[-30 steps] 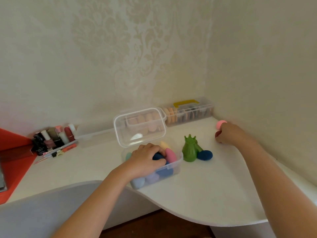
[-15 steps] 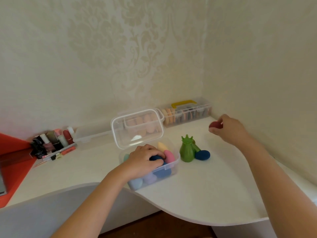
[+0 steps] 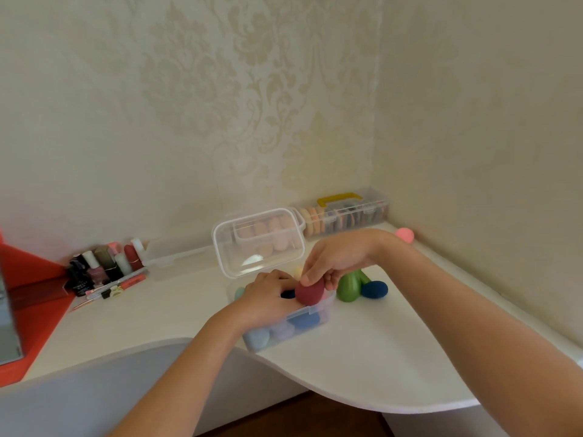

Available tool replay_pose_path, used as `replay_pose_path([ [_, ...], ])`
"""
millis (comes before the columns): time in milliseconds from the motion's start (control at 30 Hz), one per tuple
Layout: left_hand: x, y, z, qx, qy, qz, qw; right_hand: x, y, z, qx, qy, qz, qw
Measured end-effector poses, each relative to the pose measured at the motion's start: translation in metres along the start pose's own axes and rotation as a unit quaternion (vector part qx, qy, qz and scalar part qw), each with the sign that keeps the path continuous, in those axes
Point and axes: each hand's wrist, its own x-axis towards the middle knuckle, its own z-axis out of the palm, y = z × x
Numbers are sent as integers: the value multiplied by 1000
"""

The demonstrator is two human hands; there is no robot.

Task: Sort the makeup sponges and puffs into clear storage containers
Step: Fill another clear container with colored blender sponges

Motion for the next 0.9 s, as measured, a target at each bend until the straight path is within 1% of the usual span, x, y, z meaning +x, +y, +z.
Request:
replay_pose_path([
  [67,0,-1,0,-12,9,6,1000,5,-1,-6,5,-37,30,999],
  [133,2,-1,1,-31,27,7,999,8,-2,-9,-3,-40,54,998],
  [233,5,-5,1,-62,44,6,997,14,-4,-5,-33,-3,83,996],
  [367,4,-9,2,-55,38,29,997,21,-11,2,-141,52,79,985],
  [467,5,-14,2,-58,27,39,997,22,-14,10,-232,81,81,966],
  [600,5,-13,0,-68,19,41,997,22,-15,23,-352,98,60,929],
  [767,5,-13,1,-78,20,32,996,29,-15,37,-455,127,44,880],
  [833,5,-11,1,-79,30,28,996,32,-15,42,-473,113,47,872],
  [900,4,-10,1,-81,35,30,996,29,-19,38,-461,88,60,881],
])
